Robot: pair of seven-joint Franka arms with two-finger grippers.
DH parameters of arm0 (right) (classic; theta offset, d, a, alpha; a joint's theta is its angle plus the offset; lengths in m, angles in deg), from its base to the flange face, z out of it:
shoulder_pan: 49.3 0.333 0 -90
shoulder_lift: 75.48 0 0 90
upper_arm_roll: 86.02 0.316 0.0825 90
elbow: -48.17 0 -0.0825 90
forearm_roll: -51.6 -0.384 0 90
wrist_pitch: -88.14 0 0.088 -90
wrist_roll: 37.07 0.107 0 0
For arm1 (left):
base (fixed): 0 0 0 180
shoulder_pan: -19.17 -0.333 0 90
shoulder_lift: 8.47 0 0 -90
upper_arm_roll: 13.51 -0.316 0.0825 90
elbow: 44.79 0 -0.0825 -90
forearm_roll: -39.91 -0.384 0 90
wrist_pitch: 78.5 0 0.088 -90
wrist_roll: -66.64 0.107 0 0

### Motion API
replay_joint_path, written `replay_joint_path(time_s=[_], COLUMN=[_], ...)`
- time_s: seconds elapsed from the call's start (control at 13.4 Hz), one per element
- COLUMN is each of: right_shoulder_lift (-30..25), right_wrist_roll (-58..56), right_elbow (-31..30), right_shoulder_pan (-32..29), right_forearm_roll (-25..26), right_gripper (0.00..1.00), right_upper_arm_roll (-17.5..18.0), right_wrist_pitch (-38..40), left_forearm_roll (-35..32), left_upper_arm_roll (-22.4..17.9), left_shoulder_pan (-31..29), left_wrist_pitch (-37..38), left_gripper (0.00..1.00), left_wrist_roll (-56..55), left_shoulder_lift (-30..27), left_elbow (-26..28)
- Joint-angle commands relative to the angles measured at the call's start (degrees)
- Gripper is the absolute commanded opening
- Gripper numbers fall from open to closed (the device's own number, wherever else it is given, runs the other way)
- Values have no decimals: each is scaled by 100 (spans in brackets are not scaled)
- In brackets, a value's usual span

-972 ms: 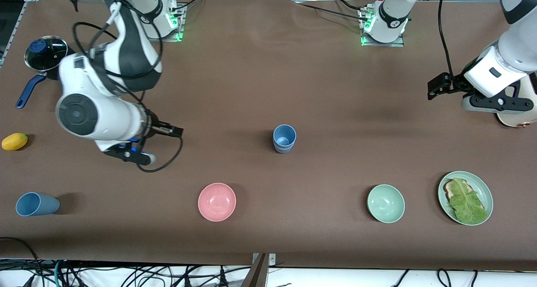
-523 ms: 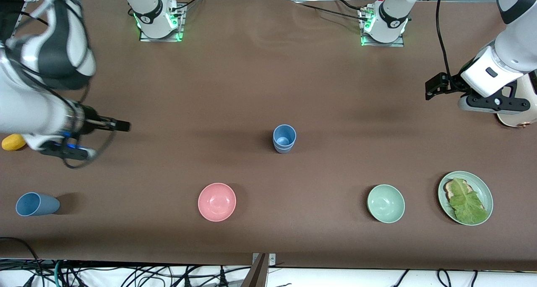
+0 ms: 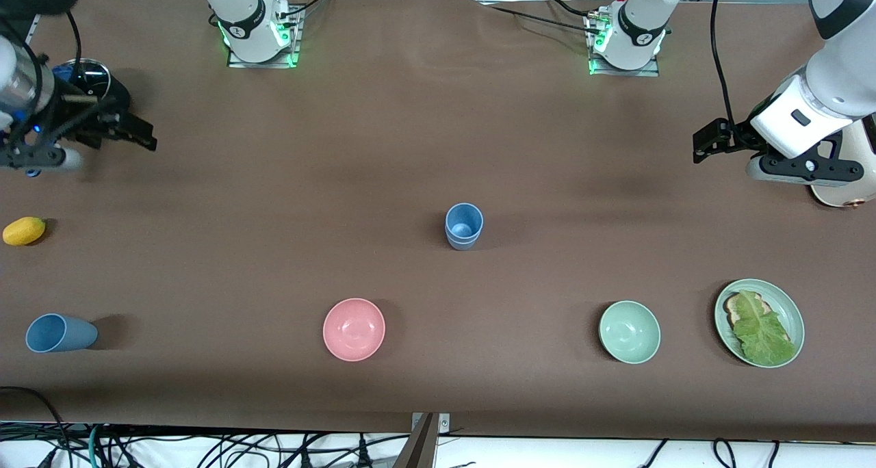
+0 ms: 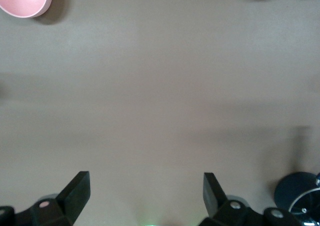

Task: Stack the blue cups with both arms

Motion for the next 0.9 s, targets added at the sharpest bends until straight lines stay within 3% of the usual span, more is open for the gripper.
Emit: replay_joint_path(time_s=[0.0, 0.37, 0.82], right_shoulder_lift=[-198, -154, 64], right_wrist_roll=[-157, -166, -271], right_elbow=[-131, -26, 228], right_shoulder_pan=[-281, -641, -633], right_forearm_roll=[51, -2, 24], right_gripper=[100, 100, 100], right_upper_arm_roll=[230, 239, 248], right_wrist_pitch=[127, -128, -190], left_forearm_roll=[37, 28, 10], left_upper_arm_roll=[11, 29, 29], left_shoulder_pan=[-2, -2, -2], left_wrist_pitch=[-43, -34, -25], left_gripper=[100, 100, 100], left_wrist_roll=[27, 35, 53], left_shoulder_lift=[-137, -128, -128], left_elbow=[109, 100, 65])
